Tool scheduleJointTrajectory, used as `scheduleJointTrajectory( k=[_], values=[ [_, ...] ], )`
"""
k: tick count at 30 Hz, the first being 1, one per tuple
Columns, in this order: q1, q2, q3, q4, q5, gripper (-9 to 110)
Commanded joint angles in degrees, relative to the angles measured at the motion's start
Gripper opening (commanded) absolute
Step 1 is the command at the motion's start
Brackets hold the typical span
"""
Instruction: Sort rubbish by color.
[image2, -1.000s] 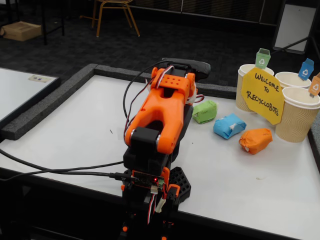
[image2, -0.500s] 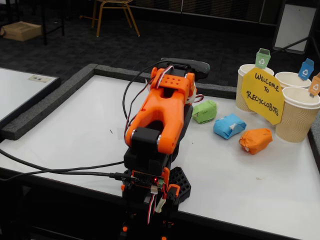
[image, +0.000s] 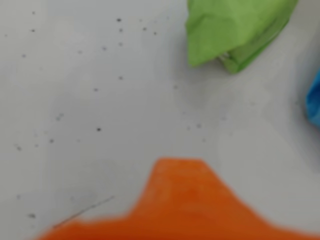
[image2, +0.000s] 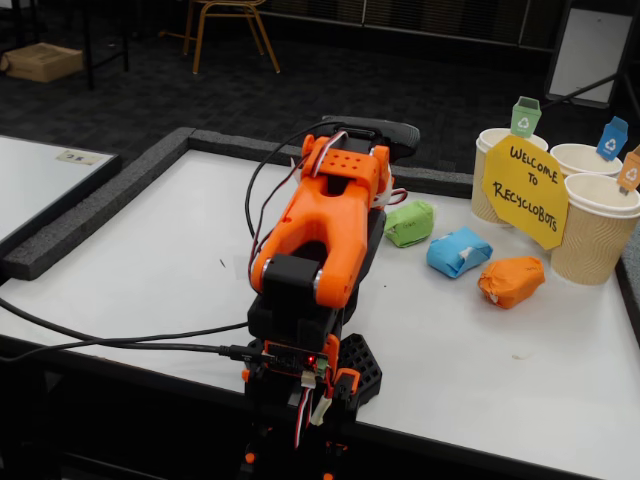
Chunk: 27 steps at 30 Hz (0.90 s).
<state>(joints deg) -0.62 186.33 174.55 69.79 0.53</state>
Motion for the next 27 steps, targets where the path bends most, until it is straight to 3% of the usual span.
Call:
scheduleJointTrajectory(
  k=[1, 18, 27],
  values=[
    [-1.32, 1.93, -1.76, -0.26, 0.79, 0],
    [-3.08, 1.85, -1.85, -0.26, 0.62, 0],
    [4.31, -6.42, -10.37, -9.76, 0.44, 7]
  ],
)
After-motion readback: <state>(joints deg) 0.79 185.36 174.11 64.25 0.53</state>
